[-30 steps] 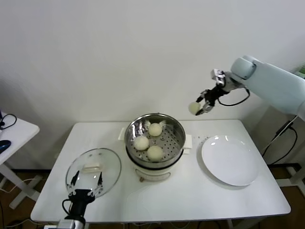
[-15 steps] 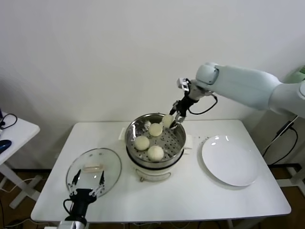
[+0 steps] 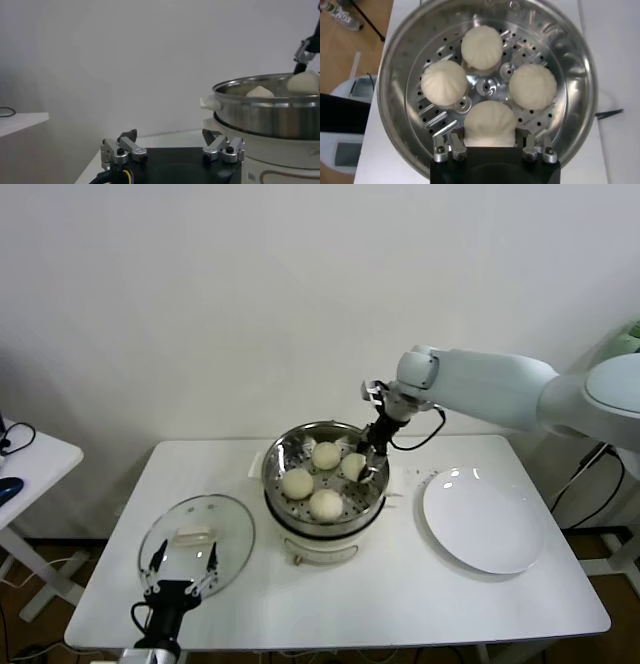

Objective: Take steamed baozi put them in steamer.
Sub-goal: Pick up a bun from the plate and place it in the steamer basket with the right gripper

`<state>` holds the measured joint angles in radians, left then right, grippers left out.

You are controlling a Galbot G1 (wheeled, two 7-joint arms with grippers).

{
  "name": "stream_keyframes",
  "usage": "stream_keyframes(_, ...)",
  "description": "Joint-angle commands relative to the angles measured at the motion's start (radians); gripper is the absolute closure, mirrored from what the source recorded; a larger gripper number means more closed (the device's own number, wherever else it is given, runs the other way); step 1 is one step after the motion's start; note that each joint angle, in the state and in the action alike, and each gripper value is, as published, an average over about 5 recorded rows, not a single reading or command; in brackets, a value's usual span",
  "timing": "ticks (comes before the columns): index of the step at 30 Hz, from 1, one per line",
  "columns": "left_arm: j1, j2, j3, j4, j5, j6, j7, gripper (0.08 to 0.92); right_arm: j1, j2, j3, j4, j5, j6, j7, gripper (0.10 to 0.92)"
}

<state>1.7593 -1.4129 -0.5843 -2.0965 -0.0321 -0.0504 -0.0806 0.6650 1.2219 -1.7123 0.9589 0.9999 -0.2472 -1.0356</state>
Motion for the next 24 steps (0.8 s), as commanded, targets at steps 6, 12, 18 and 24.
stream_keyframes(6,0.004,-0.006,0.003,0.003,-0.006,-0.002,-0.001,0.177,-0.04,0.033,-0.014,-0.041,-0.03,0.001,0.008,0.364)
stream_keyframes(12,-0.002,-0.005,0.004,0.003,-0.006,0.0,-0.001,0.177,-0.054,0.053,-0.006,-0.07,-0.043,0.006,0.005,0.364)
stream_keyframes(18,-0.002,-0.001,0.002,0.008,-0.007,-0.002,-0.002,0.177,-0.061,0.06,-0.001,-0.078,-0.048,0.008,0.008,0.361)
stream_keyframes(24,-0.001,0.001,-0.001,0.007,-0.009,-0.003,-0.004,0.177,-0.067,0.057,0.021,-0.077,-0.058,0.014,0.005,0.353)
